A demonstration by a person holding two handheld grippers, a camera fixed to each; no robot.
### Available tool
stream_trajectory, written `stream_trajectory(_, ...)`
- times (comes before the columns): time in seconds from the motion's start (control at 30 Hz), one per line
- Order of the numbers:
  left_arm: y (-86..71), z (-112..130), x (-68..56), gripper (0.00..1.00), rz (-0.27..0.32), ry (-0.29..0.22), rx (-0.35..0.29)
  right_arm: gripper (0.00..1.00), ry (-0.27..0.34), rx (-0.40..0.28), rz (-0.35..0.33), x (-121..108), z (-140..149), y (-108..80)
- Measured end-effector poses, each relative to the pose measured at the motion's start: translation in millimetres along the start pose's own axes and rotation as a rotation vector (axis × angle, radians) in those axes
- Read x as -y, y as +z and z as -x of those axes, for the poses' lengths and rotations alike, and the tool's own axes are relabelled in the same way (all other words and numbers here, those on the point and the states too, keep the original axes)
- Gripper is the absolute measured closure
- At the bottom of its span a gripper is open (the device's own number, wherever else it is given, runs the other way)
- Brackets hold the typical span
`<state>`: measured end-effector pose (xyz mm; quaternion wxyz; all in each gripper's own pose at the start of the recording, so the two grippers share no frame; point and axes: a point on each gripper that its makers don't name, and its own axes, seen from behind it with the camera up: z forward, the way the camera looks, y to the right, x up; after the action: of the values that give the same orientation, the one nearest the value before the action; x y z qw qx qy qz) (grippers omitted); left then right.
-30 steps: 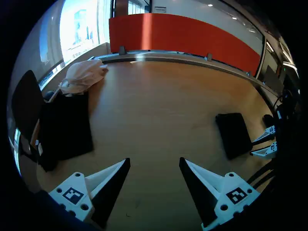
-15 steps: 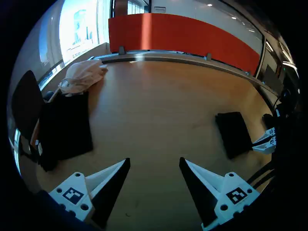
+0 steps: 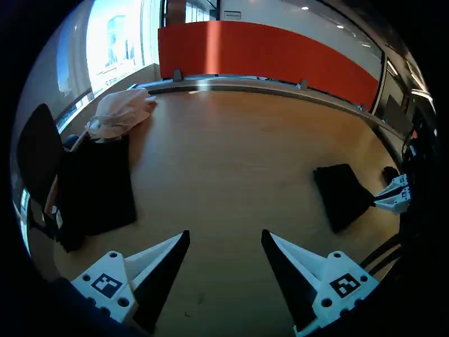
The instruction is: Fold towel
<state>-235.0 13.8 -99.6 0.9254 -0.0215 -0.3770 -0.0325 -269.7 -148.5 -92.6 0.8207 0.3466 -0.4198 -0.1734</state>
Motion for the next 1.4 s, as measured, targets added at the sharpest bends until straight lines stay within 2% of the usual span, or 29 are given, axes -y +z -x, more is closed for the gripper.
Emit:
stream_trajectory(0.4,-3.8,-10.4,-6.2,0.06,0.010,0.001,-0.028,0.95,-0.102,-0.193,0.067,-22.9,-107.9,-54.2)
stream_trajectory(0.6,-5.7,-16.6,-9.9,0.06,0.016,0.001,-0.041,0.95,-0.114,-0.268,0.099,-32.9,-140.9,-81.9)
stream_trajectory(1.1,-4.5,-25.3,-19.5,0.06,0.034,0.013,-0.054,0.95,-0.081,-0.274,0.161,-70.7,-139.4,-107.6)
stream_trajectory(1.4,-0.6,-28.8,-23.4,0.05,0.040,0.020,-0.054,0.95,-0.033,-0.270,0.207,-112.3,-127.3,-125.9)
